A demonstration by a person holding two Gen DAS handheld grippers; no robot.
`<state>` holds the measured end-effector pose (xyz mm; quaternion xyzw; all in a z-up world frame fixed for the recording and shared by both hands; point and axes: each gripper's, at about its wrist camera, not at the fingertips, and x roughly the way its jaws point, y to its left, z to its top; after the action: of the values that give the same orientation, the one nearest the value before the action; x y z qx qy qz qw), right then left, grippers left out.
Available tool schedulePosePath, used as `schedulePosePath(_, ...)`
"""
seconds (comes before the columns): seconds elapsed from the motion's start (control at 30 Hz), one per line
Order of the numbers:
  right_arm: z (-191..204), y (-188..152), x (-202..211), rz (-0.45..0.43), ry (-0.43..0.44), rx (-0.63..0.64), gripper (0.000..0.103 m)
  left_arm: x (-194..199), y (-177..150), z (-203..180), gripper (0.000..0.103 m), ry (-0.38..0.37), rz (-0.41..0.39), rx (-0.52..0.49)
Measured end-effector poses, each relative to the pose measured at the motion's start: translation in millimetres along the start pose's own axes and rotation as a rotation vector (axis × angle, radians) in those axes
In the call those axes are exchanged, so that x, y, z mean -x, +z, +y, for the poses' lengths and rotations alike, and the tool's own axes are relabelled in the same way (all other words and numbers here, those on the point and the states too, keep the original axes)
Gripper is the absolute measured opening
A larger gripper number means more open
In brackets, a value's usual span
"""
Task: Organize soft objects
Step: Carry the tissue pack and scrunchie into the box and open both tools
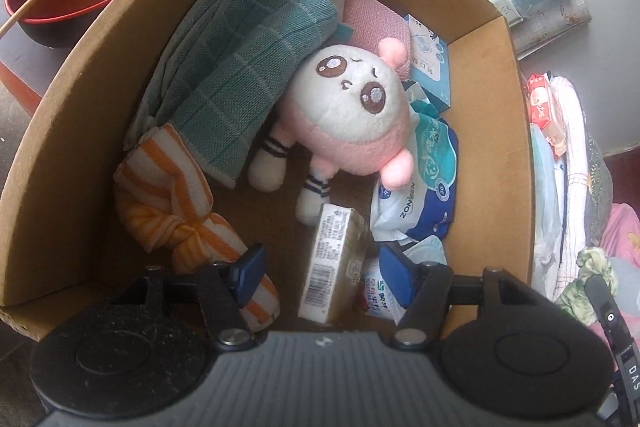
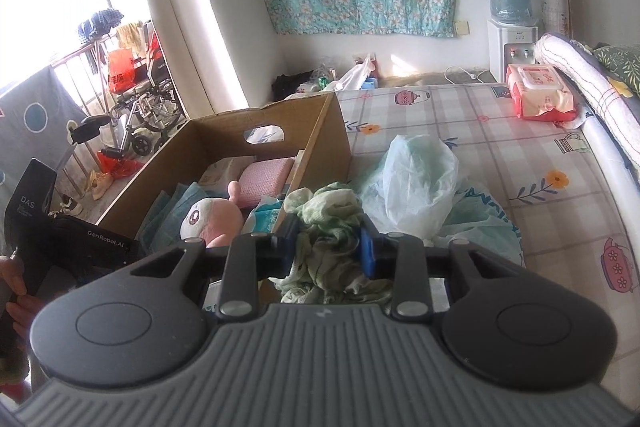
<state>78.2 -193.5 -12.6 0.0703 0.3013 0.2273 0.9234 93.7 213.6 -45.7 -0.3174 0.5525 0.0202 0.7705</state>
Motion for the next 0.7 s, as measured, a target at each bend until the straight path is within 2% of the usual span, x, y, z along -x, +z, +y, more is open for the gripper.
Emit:
schedulePosePath(0.23,11.9,9.9,-6.8,0.005,0.028,0.056,0.031,22.4,-7.3,-3.2,0.073,-0.063,-0.090,-0.022)
schedulePosePath(0.43,29.3,20.3,-16.8,0.040,0.107,0.077,0.032,52.2,-22.0,6.3,0.077,-0.126,-0.221,-0.004)
schedulePosePath(0.53,44.4,27.7,-31.4,0.093,0.196,0.080,0.032,67.9,-27.2,11.7,0.079,-0.118,-0.309,0.002)
schedulePosePath(0.7,88.3,37.1,-75.6,0.247,0.370,0.087,0.033,92.5,-31.0,20.0,0.082,-0.085,-0.417,-0.016)
